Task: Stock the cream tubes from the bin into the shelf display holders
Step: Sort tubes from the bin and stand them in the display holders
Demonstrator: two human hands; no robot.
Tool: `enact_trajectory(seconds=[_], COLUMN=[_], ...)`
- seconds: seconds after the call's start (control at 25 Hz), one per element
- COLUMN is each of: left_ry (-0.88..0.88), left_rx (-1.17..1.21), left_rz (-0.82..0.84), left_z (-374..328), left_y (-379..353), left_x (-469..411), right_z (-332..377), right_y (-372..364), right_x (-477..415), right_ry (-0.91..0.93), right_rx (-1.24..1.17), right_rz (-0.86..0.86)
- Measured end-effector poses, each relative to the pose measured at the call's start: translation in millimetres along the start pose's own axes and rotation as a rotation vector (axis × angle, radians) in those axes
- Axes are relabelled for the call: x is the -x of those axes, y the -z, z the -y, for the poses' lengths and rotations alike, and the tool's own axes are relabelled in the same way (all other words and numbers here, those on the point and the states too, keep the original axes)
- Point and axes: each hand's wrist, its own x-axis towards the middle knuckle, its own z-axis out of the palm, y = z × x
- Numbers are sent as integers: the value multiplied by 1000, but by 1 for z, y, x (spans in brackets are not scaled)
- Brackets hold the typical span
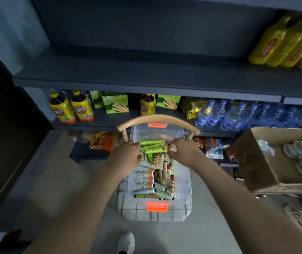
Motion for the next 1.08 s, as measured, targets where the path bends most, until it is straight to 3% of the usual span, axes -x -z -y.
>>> enact_trajectory(seconds=[0.28,0.56,0.88,1.08], left_ry=[-36,-32,333,498], left_rx=[125,208,401,616], left_rz=[213,354,331,345], left_z=[44,37,32,35], left_y=[-90,-172,-280,-328], left_x=[-53,-126,-221,-227], right_z=[-21,-68,-124,-138], right_y=[-102,-169,-248,-277], right_x=[-50,-109,-211,-231], right_ry=[-251,-406,-613,-663], right_rx=[-50,-171,-514,-508], right_rz=[187,235,134,80])
